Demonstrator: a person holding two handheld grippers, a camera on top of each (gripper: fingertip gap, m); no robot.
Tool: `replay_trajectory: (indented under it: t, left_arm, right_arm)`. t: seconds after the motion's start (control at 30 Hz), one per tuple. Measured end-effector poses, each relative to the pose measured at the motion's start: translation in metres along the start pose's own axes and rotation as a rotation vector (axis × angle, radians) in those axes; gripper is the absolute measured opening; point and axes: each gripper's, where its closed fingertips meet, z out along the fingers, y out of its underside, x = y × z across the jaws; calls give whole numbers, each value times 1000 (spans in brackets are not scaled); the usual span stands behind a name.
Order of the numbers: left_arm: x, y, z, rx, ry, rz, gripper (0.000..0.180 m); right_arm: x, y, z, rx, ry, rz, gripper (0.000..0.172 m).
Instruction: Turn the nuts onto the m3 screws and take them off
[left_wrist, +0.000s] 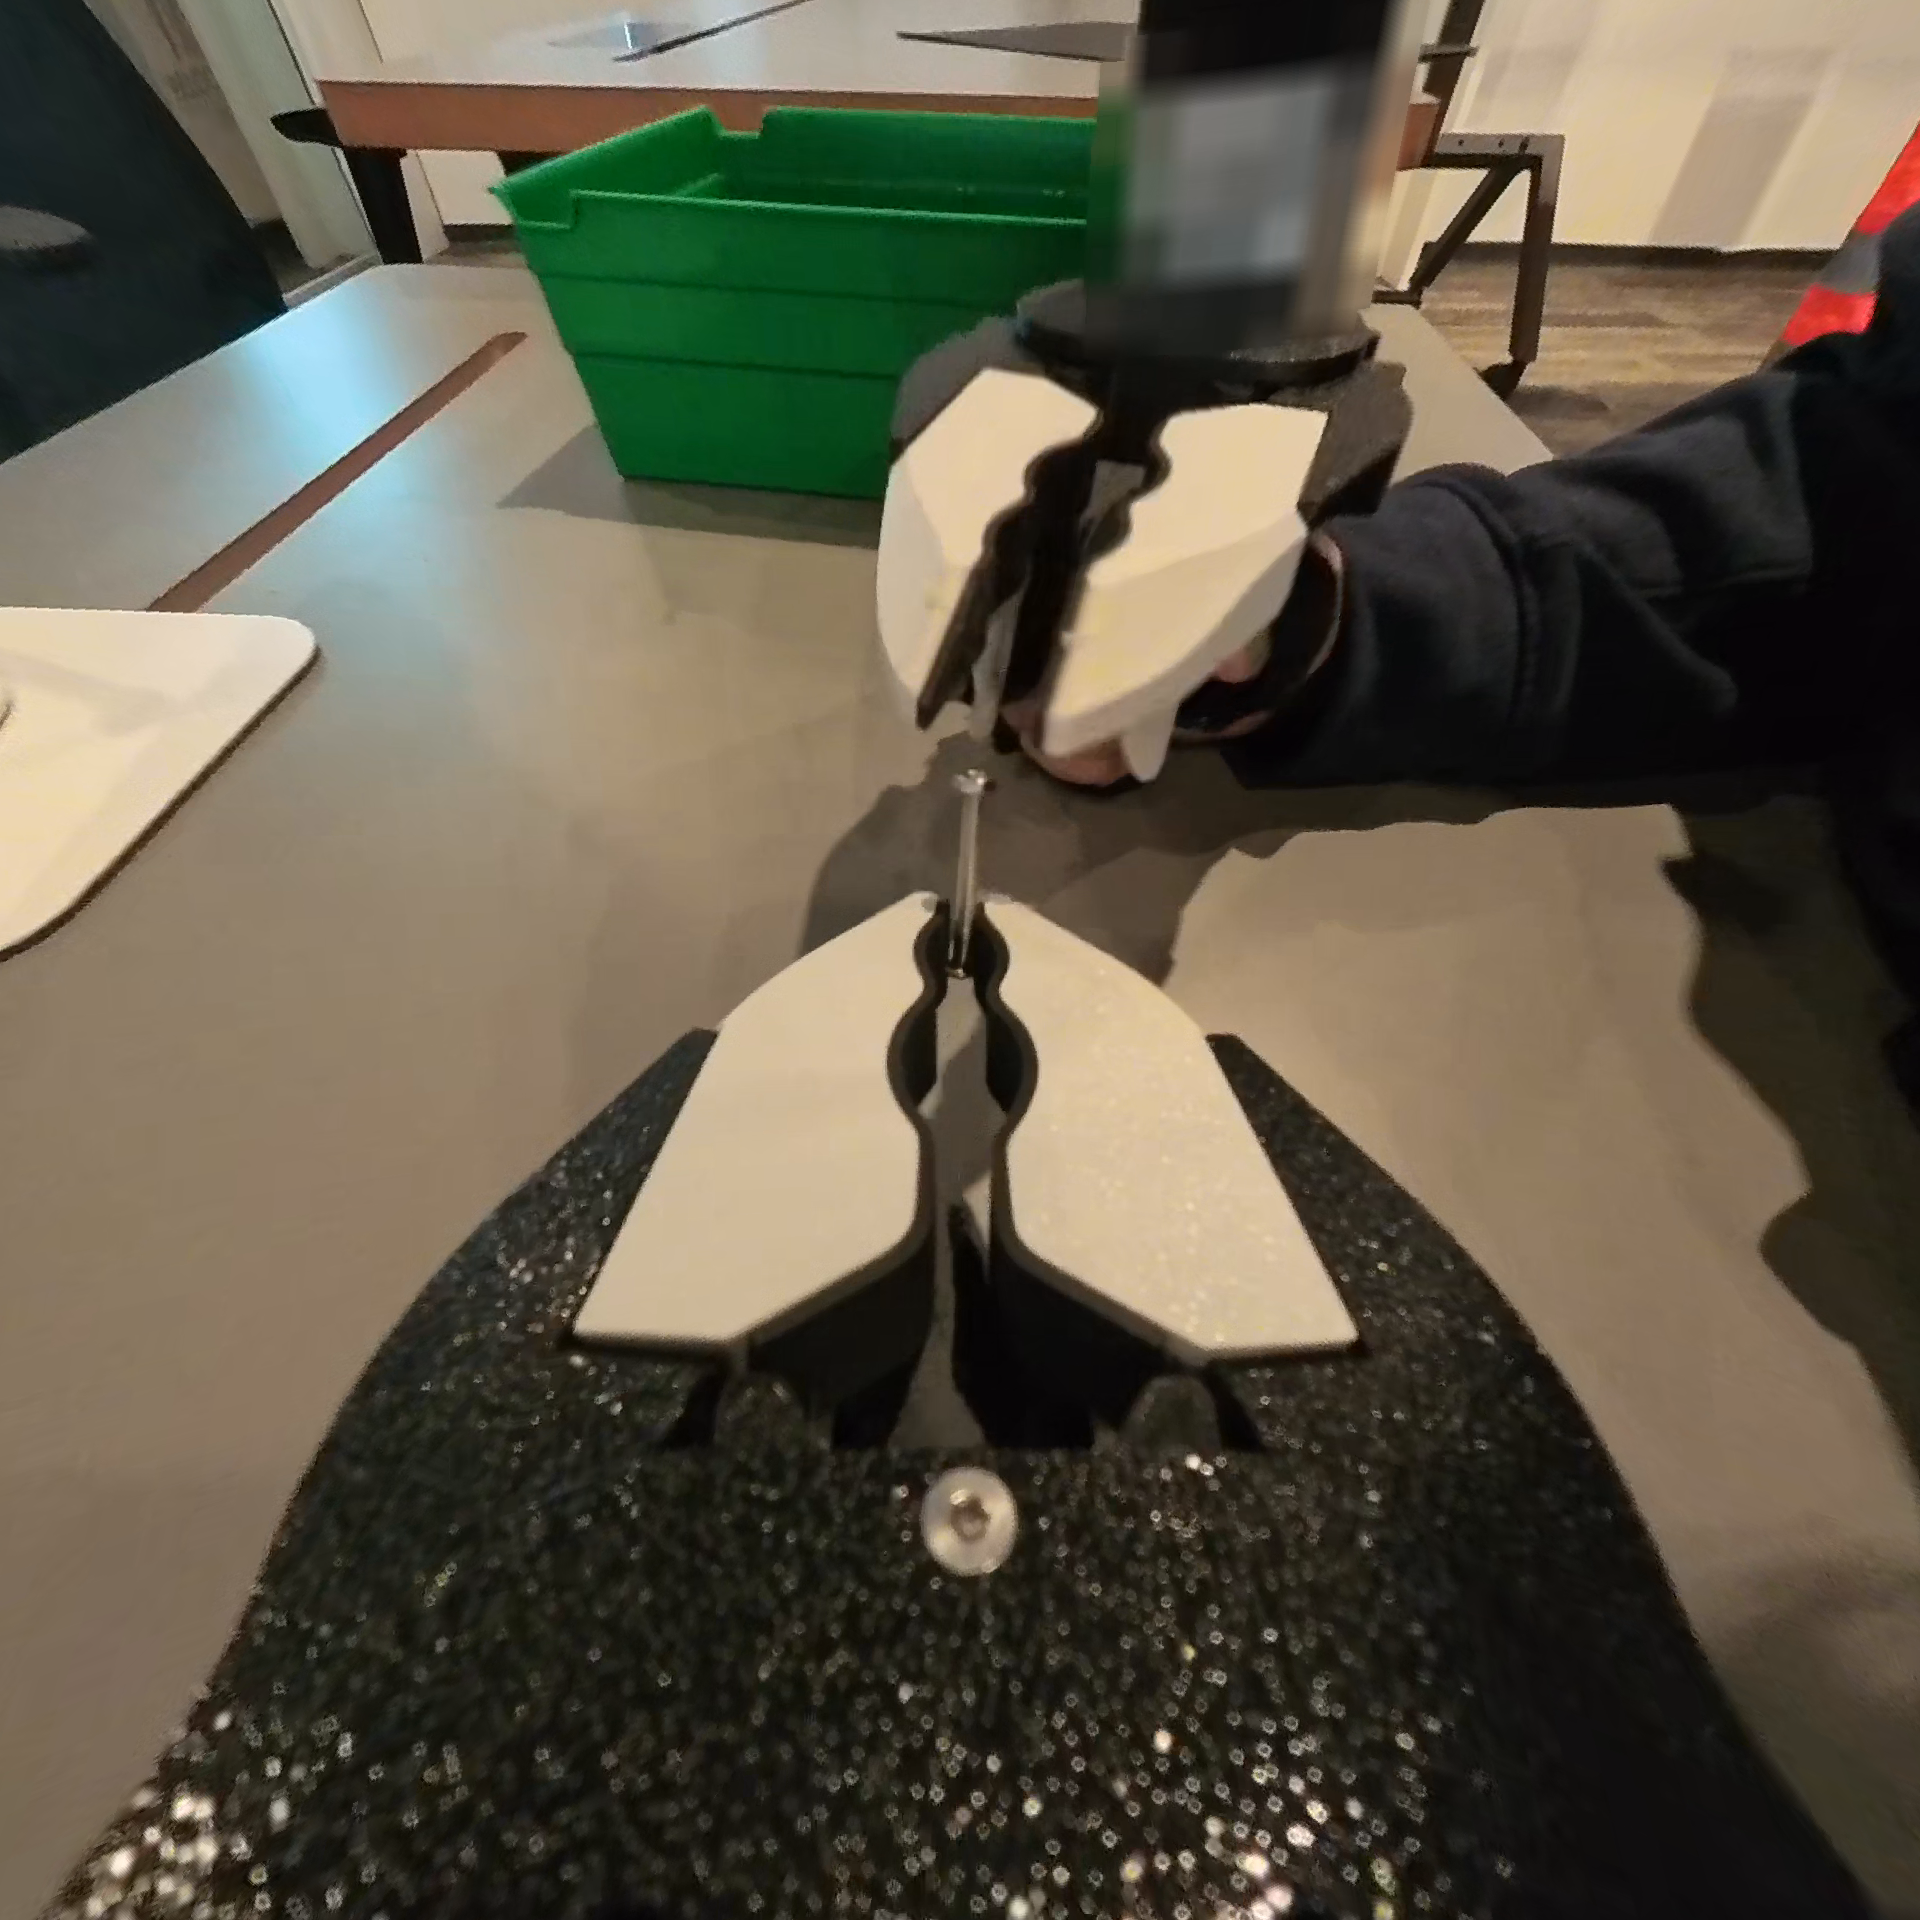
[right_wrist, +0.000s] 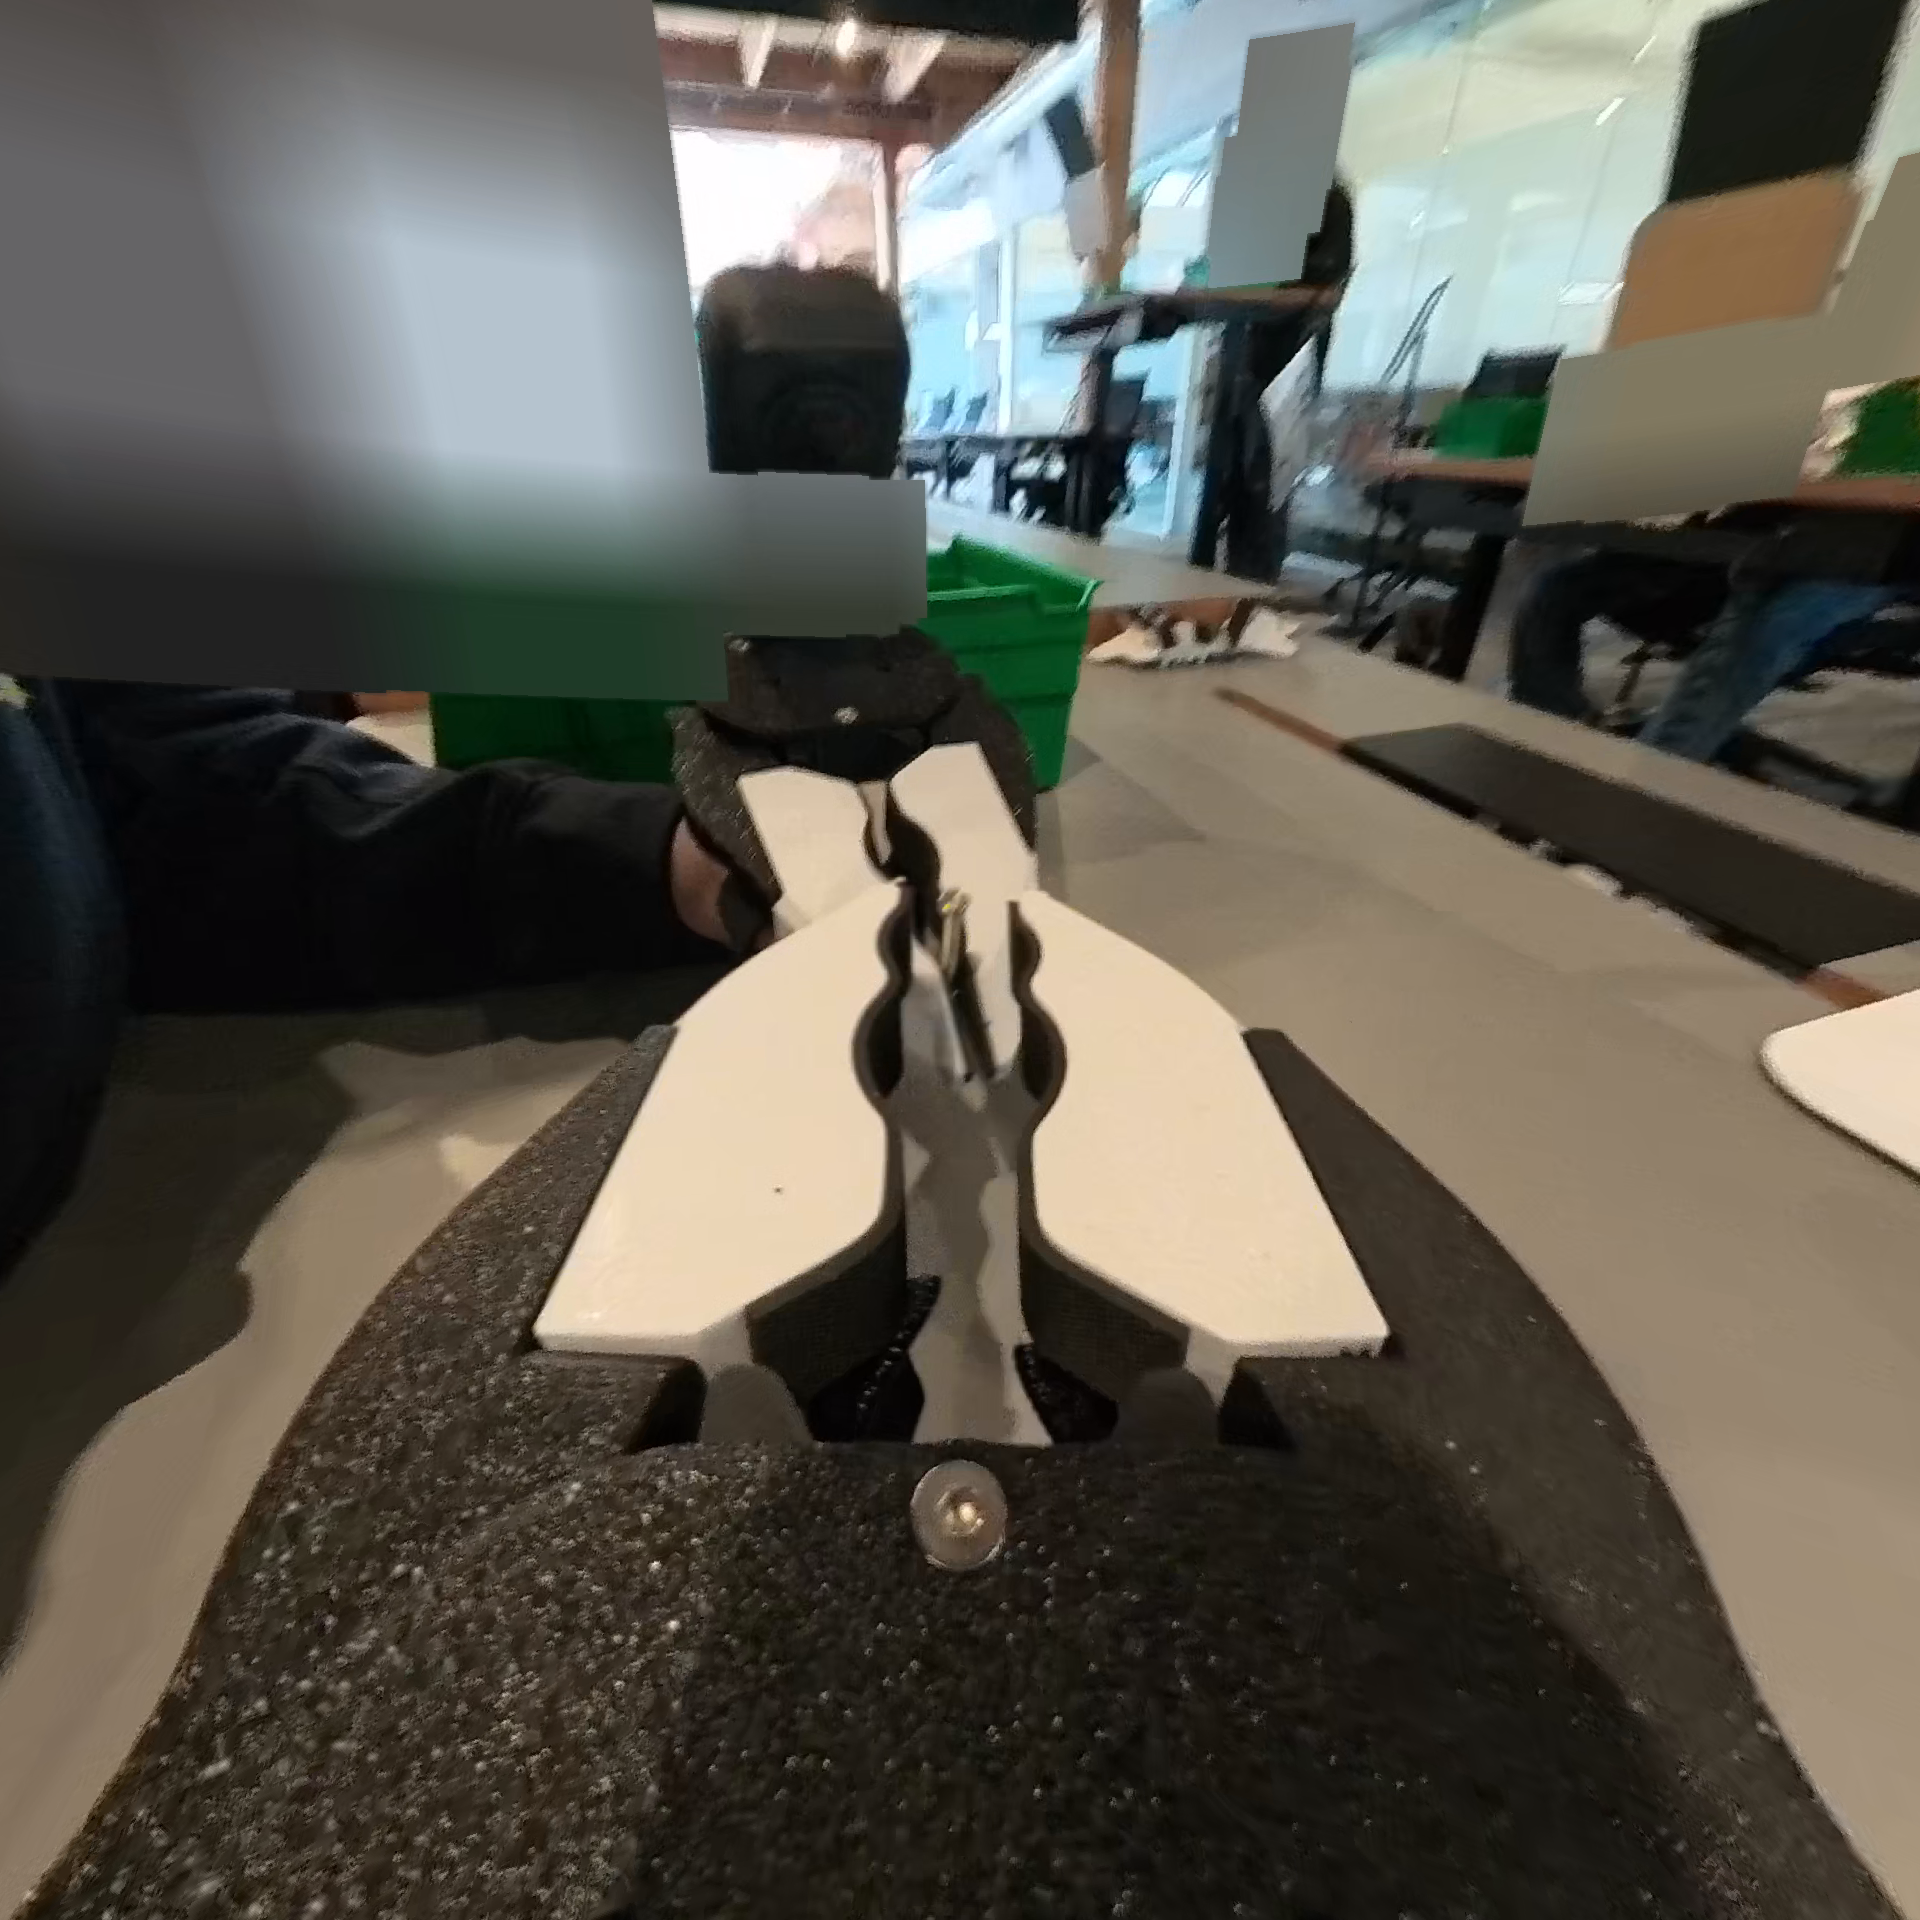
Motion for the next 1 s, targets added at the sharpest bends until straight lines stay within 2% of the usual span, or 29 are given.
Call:
replay_trajectory:
  t: [0.1,0.37,0.63,1.0]
  left_arm:
    - [-1,-1,-1,13,4,-14,3]
    - [6,-2,1,8,51,-17,3]
    - [11,-11,-2,75,101,-51,3]
    - [12,-11,-2,80,120,-63,3]
  right_arm:
    - [-3,5,4,-39,-7,-9,26]
    - [-13,0,16,-5,-47,47,50]
    - [-24,-7,25,53,-112,87,53]
    - [-26,-9,24,70,-123,88,51]
